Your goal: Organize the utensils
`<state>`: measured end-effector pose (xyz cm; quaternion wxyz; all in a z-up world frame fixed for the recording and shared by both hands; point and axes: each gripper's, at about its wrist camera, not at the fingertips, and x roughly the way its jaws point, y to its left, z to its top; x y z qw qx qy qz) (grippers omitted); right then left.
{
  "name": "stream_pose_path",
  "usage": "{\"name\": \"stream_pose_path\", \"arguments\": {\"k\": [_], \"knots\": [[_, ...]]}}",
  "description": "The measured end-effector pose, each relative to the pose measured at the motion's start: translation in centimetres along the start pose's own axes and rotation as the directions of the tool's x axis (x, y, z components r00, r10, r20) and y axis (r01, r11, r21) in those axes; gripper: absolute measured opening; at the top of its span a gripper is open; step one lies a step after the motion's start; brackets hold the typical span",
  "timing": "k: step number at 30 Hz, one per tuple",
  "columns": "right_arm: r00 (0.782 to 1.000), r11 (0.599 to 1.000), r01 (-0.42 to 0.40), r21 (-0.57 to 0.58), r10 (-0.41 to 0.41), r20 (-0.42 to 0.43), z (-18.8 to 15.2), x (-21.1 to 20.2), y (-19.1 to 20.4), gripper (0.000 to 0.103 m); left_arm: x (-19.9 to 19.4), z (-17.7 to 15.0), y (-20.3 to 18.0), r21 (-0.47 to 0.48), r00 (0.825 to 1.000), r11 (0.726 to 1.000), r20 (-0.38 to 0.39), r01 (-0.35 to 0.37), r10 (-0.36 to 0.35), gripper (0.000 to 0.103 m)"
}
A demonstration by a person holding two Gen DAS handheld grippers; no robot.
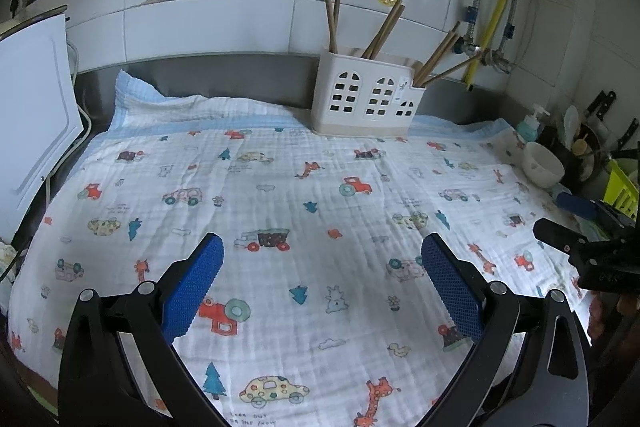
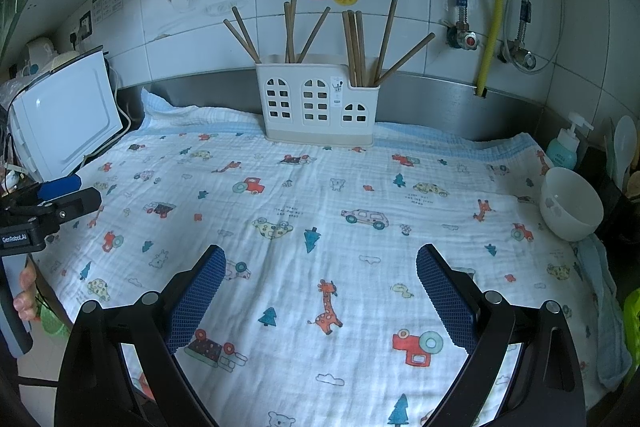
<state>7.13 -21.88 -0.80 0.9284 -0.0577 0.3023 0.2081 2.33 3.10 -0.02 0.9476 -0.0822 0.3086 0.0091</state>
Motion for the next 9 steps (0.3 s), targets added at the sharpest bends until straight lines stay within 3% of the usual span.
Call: {"name": "stream_pose_path", "arguments": {"k": [4, 9], "knots": [[1.000, 1.000, 0.002, 0.000, -0.002, -0.003, -0.16, 0.14, -0.01, 0.093, 0.45, -0.09, -0.15, 0.024, 0.999, 0.999, -0.020, -0.036, 0.037, 0.098], [1.000, 1.000, 0.001, 0.001, -0.001, -0.004, -0.24, 0.26, -0.09, 0.093, 0.68, -0.14, -0.12, 0.029, 0.999, 0.999, -0.030, -0.025, 0.026, 0.098]]}}
